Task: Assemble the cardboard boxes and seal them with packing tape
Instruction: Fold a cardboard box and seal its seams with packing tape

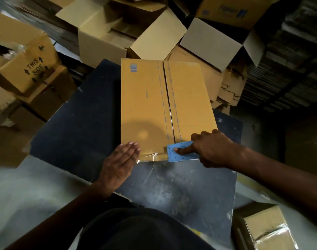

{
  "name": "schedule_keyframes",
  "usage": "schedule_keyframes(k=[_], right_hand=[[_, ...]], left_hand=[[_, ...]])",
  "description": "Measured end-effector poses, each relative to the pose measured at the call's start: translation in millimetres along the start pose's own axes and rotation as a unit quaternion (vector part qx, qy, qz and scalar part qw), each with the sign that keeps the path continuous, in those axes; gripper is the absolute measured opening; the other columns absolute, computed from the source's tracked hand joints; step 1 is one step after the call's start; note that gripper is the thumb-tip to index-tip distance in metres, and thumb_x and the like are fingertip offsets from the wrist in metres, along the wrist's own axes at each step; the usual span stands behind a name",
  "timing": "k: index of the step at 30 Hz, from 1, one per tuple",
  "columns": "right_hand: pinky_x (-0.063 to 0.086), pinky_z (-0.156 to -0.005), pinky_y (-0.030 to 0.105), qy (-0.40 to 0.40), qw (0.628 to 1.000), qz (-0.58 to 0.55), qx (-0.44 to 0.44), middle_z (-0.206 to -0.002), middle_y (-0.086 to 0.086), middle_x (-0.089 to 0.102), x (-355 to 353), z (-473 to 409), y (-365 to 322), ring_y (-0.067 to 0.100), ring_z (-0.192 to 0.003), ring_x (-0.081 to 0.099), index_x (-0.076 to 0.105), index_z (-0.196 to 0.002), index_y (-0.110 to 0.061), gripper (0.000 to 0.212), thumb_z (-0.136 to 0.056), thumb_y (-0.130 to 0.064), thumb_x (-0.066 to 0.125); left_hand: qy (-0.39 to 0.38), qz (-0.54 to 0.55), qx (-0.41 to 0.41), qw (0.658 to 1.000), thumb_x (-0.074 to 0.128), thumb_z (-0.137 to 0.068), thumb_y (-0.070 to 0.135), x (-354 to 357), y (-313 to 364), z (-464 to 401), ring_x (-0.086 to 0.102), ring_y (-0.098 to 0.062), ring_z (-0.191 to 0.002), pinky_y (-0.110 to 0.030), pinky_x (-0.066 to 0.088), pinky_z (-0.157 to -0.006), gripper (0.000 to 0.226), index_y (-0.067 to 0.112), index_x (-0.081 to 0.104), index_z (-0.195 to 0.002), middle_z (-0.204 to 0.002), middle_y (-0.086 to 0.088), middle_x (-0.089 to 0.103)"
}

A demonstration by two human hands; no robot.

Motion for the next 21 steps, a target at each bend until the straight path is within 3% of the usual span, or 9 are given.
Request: schedule_keyframes(k=[9, 15, 17, 21], right_hand=[[0.055, -0.080, 0.044, -0.078, 0.996, -0.045, 0.019, -0.124, -0.003, 0.054, 13, 6, 16, 0.023, -0.110, 0.059, 0.026, -0.150, -0.065, 0.078, -0.094, -0.027, 0.065], [0.048, -0.067, 0.035, 0.020, 1.000, -0.018, -0.007, -0.110, -0.005, 0.049, -1, 41, 42, 0.016, -0.085, 0.048, 0.012, -0.151, -0.067, 0.082, -0.096, -0.028, 0.058], [0.041, -0.067, 0.035, 0.044, 0.999, -0.021, -0.023, -0.110, -0.006, 0.048, -8, 52, 49, 0.019, -0.092, 0.053, 0.010, -0.150, -0.069, 0.082, -0.097, -0.027, 0.057], [0.045, -0.070, 0.037, 0.021, 1.000, -0.002, -0.013, -0.114, -0.006, 0.049, 5, 51, 68, 0.021, -0.104, 0.058, 0.014, -0.150, -0.068, 0.083, -0.096, -0.025, 0.061]], left_hand=[[-0.013, 0.014, -0.004, 1.000, 0.078, -0.086, -0.004, -4, 1, -2, 0.057, -0.030, -0.136, -0.051, 0.049, -0.109, 0.050, 0.002, 0.067, -0.134, -0.145, -0.014, 0.061], [-0.011, -0.032, -0.006, 0.999, 0.072, -0.095, 0.003, -1, 3, -2, 0.055, -0.028, -0.138, -0.045, 0.041, -0.118, 0.041, 0.004, 0.066, -0.136, -0.145, -0.012, 0.060], [-0.009, -0.031, -0.010, 0.999, 0.067, -0.101, 0.009, -4, 5, -2, 0.054, -0.026, -0.139, -0.043, 0.039, -0.119, 0.038, 0.005, 0.064, -0.138, -0.145, -0.011, 0.060], [-0.024, -0.034, -0.011, 0.999, 0.058, -0.106, 0.010, -8, 11, -10, 0.057, -0.027, -0.135, -0.045, 0.043, -0.117, 0.032, 0.003, 0.065, -0.136, -0.144, -0.012, 0.061]])
Point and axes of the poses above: each hand's wrist, its own z-axis away from the middle knuckle, its own x-axis out of the palm, y = z × x, the point moved 3 cm from there along -z, towards the middle knuckle
